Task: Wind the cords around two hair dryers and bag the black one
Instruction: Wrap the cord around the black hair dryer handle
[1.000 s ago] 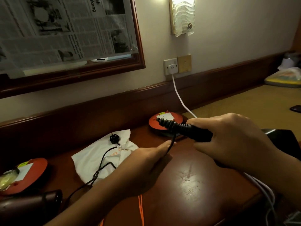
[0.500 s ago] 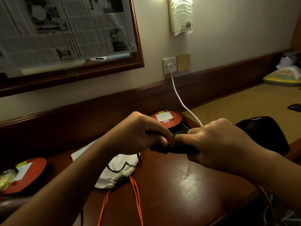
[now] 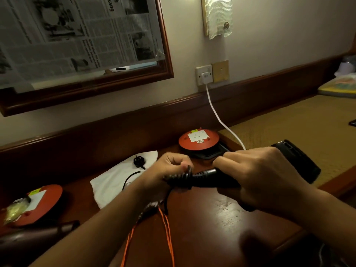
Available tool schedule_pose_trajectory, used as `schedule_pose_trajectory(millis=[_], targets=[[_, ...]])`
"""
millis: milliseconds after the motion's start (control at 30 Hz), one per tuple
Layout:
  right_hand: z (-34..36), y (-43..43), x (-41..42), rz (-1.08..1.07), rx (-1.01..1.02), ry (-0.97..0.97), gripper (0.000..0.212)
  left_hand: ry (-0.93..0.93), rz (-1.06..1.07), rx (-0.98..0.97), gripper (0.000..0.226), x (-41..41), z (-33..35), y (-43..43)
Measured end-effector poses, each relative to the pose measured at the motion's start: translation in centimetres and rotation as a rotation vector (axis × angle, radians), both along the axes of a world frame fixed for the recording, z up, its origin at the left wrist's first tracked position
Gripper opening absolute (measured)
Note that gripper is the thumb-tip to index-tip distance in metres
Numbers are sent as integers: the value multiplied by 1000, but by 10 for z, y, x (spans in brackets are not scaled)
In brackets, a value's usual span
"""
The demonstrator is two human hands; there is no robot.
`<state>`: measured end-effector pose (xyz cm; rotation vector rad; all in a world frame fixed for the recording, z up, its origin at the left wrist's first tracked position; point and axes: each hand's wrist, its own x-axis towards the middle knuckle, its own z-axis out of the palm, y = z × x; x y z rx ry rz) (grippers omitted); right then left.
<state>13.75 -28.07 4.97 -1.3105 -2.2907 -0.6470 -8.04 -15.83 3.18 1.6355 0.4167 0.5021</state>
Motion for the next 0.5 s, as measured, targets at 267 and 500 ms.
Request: schedule_pose_trajectory(millis=[267,500], targets=[[-1,12,4,-297,13,46,29,285,264,294,34,-4,-14,-50],[1,23,-7,-330,-109,-81,26,394,408,1360,39,-24,21,-48]])
